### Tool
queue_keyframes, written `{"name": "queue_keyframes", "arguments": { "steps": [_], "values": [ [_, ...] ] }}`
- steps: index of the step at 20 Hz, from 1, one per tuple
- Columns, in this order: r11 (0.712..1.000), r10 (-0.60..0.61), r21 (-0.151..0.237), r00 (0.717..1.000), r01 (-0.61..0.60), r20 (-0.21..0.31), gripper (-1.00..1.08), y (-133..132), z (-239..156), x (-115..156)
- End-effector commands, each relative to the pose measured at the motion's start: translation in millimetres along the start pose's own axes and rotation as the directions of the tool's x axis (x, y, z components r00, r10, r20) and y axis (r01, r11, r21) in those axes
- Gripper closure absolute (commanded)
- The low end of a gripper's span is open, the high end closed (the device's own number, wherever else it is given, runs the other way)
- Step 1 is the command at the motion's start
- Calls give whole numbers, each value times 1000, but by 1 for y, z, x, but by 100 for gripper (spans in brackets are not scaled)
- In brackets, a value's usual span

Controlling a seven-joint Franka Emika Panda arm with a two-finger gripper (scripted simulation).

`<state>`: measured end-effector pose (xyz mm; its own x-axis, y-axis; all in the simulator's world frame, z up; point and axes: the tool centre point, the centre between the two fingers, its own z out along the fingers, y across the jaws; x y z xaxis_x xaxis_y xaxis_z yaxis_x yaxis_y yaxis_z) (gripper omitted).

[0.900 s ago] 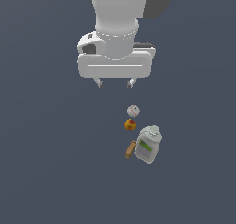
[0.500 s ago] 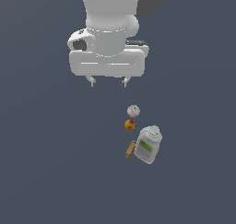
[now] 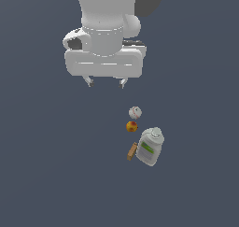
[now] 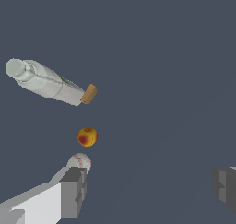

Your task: Pick up a designated object from a clutter of objects.

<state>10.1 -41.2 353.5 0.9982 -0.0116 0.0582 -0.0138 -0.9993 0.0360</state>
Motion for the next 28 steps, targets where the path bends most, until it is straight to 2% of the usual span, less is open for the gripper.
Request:
{"name": "queue_keyframes", "arguments": {
  "steps": [1, 8, 14, 21, 28],
  "values": [
    [1000, -21, -1, 1000, 21, 1, -92, -1, 4, 1],
    [991, -136, -3, 991, 136, 6, -92, -10, 26, 3],
    [957, -291, -3, 957, 291, 13, -92, -21, 56, 4],
    [873, -488, 3, 873, 488, 21, -92, -37, 96, 3],
    [748, -663, 15, 748, 663, 23, -92, -54, 135, -3]
  ]
}}
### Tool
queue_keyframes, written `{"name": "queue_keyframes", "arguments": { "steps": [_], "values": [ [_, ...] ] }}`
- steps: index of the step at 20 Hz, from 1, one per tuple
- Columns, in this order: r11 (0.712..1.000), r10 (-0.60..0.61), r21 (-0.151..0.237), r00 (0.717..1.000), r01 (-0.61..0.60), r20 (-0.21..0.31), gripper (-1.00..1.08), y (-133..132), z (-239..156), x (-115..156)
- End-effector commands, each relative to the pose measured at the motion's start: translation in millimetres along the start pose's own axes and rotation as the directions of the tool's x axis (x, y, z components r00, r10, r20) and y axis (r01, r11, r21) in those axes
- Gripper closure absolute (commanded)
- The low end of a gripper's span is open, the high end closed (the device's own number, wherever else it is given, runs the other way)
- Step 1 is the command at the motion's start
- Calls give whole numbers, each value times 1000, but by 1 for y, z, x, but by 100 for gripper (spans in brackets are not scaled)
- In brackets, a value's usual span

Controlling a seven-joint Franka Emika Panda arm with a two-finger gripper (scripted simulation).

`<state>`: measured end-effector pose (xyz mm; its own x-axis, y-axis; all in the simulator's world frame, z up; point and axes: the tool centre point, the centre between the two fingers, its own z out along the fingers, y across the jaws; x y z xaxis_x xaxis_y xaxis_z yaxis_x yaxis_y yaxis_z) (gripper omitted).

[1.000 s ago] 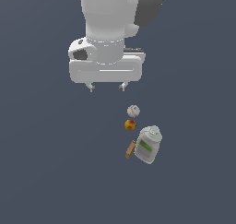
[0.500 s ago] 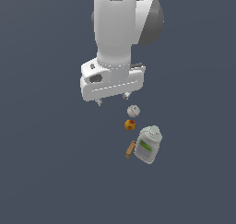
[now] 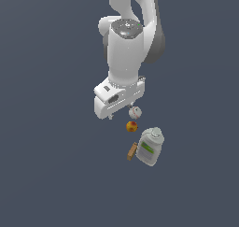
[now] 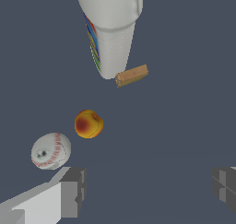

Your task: Pick up a designated object from a clutter of objects.

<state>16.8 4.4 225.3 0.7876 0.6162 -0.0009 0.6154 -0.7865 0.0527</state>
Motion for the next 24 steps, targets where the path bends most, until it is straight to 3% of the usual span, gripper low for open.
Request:
{"name": "queue_keyframes", "arguments": {
  "steps": [1, 5, 10, 24],
  "values": [
    [997, -79, 3, 997, 79, 1, -92, -6, 14, 2],
    [980, -200, 9, 980, 200, 0, -92, -17, 36, 5],
    [937, -348, 17, 937, 348, -3, -92, -31, 62, 7],
    [746, -664, 33, 747, 665, -29, -92, -71, 123, 7]
  ]
}}
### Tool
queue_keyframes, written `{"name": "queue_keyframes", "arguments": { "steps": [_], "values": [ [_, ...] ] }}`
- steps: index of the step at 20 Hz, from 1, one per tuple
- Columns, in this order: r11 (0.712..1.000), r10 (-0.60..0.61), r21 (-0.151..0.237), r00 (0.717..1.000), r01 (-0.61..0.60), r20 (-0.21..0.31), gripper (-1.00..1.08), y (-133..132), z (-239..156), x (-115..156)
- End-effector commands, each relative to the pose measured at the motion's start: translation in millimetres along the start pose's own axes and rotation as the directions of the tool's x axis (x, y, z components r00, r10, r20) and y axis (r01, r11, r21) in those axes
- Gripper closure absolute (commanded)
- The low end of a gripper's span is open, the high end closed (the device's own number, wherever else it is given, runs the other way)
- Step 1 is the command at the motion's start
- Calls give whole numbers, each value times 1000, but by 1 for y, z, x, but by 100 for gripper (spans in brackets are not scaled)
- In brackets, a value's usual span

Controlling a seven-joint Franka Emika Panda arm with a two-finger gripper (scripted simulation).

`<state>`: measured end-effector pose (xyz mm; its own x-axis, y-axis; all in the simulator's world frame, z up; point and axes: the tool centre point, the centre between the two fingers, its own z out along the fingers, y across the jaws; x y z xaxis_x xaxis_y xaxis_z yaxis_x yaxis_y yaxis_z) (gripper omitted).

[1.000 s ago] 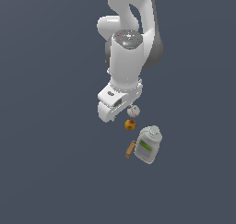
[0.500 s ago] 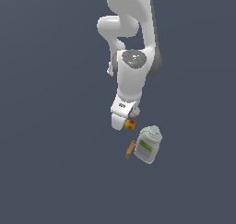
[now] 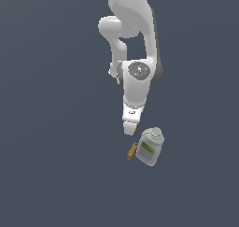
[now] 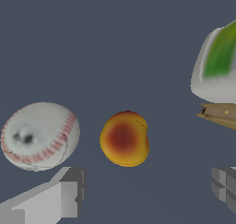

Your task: Pick up a designated object from a clutter of objects.

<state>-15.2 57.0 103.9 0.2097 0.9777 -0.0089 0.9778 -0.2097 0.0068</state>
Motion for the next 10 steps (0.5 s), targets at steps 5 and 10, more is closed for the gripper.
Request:
{"name": "queue_keyframes", "arguments": {
  "steps": [5, 10],
  "values": [
    [995, -98, 4, 995, 98, -7, -92, -9, 15, 6],
    [992, -125, 6, 992, 125, -10, -92, -11, 20, 8]
  ]
}}
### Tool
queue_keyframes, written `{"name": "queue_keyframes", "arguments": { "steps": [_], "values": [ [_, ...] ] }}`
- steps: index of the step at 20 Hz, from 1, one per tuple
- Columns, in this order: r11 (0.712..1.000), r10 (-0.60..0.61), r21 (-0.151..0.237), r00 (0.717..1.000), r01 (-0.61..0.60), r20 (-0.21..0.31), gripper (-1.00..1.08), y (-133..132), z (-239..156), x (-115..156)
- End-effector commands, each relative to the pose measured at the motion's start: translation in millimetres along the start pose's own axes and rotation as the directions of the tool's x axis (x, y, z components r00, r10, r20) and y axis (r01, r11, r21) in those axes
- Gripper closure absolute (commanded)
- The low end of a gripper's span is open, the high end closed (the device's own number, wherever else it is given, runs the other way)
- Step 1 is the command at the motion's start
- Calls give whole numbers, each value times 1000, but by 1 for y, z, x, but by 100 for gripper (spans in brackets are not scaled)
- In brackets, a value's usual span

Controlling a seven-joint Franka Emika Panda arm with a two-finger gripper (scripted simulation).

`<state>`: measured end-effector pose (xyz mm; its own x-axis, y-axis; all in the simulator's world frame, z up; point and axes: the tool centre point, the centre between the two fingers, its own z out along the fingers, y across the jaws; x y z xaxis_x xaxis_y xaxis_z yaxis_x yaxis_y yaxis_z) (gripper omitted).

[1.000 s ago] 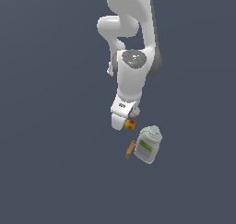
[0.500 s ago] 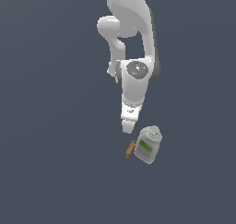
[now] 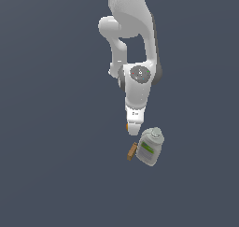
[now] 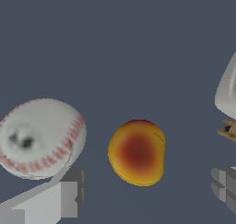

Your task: Pick up a designated object from a clutter of objects.

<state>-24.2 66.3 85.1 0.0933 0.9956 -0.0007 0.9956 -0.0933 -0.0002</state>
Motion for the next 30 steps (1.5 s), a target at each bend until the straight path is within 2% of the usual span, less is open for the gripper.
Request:
{"name": "queue_keyframes", "arguments": {
  "steps": [1, 6, 15, 21, 22, 30],
  "values": [
    [1000, -8, 0, 1000, 8, -1, -92, -1, 1, 1],
    [1000, -4, 0, 1000, 4, 0, -92, -1, 5, 0],
    [1000, -8, 0, 1000, 8, -1, -92, -2, 42, 0],
    [1000, -8, 0, 1000, 8, -1, -92, -1, 51, 0],
    [1000, -8, 0, 1000, 8, -1, 108, -1, 51, 0],
    [1000, -8, 0, 1000, 8, -1, 108, -1, 51, 0]
  ]
}}
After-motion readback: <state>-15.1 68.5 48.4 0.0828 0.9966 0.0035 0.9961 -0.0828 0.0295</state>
